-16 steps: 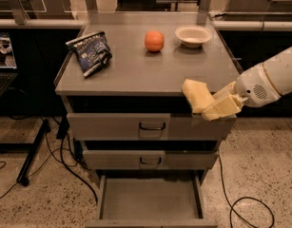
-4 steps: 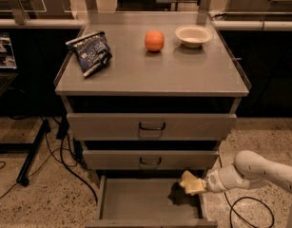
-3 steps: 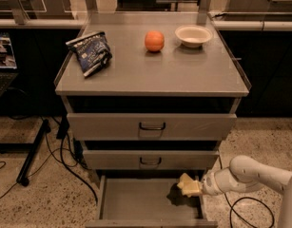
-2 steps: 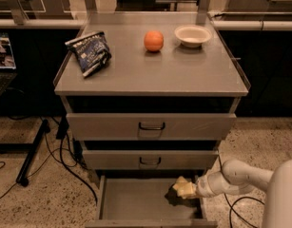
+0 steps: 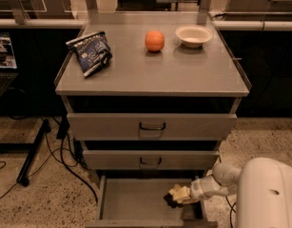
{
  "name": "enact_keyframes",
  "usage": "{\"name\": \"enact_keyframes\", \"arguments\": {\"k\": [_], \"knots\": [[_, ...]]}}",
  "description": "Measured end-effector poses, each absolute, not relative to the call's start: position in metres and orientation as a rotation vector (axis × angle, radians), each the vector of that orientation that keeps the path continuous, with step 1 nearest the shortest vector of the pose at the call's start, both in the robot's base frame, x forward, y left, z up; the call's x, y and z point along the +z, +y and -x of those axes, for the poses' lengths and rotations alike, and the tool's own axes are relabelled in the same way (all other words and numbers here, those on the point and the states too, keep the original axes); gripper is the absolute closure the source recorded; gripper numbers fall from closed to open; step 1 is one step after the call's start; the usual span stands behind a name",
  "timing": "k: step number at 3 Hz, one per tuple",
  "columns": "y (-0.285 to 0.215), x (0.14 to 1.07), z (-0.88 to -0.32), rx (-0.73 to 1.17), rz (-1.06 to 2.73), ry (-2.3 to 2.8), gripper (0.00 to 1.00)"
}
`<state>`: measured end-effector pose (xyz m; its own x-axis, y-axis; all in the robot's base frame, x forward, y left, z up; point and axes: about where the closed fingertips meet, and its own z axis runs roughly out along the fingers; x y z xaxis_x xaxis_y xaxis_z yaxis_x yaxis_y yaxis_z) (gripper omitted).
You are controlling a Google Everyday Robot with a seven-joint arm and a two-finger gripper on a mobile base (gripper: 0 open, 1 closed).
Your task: Place sponge into bottom drawer
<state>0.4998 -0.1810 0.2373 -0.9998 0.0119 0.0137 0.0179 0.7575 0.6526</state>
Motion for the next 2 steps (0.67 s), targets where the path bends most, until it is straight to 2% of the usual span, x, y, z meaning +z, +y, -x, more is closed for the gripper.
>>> {"name": "enact_keyframes", "arguments": {"k": [2], "knots": [[-0.177, 0.191, -0.502, -1.075, 0.089, -2.819, 1.00]]}}
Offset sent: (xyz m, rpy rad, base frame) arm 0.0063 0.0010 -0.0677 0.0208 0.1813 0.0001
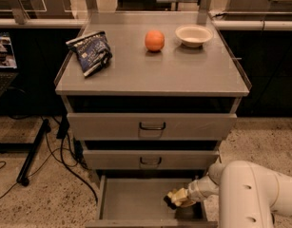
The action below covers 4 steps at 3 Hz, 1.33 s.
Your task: Place sponge into bottom drawer
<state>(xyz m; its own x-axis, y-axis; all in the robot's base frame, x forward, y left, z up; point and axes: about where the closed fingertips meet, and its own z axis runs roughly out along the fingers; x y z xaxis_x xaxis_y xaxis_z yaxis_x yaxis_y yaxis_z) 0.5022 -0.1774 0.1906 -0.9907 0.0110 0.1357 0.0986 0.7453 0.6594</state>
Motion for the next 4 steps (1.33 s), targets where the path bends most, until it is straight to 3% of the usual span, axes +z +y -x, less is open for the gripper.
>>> {"name": "enact_keyframes", "arguments": {"k": [1, 4], "knots": [[-0.1752, 0.1705, -0.5025, -1.049, 0.079, -2.750, 0.98], [-0.1751, 0.1706, -0.5028, -1.049, 0.078, -2.750, 0.28]]}}
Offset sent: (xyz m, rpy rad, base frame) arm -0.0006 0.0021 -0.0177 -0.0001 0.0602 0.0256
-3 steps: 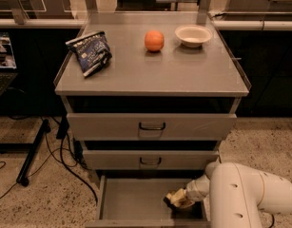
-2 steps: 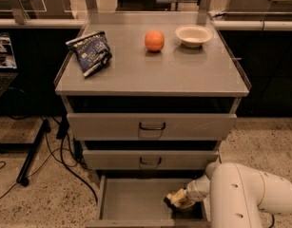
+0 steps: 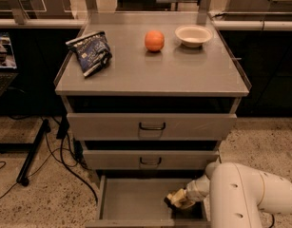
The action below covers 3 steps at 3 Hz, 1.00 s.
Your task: Place sponge into bottom drawer
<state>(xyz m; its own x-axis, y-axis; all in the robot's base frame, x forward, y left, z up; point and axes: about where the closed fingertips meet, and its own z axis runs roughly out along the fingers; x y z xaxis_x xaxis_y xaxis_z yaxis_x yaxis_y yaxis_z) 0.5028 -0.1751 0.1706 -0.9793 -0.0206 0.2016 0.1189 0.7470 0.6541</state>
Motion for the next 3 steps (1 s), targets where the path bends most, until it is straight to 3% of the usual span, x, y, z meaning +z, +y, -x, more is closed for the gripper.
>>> {"name": "enact_keyframes", "arguments": {"k": [1, 3], "knots": [[-0.1751, 0.1706, -0.5028, -1.049, 0.078, -2.750, 0.05], [-0.1751, 0.1706, -0.5028, -1.049, 0.078, -2.750, 0.00]]}}
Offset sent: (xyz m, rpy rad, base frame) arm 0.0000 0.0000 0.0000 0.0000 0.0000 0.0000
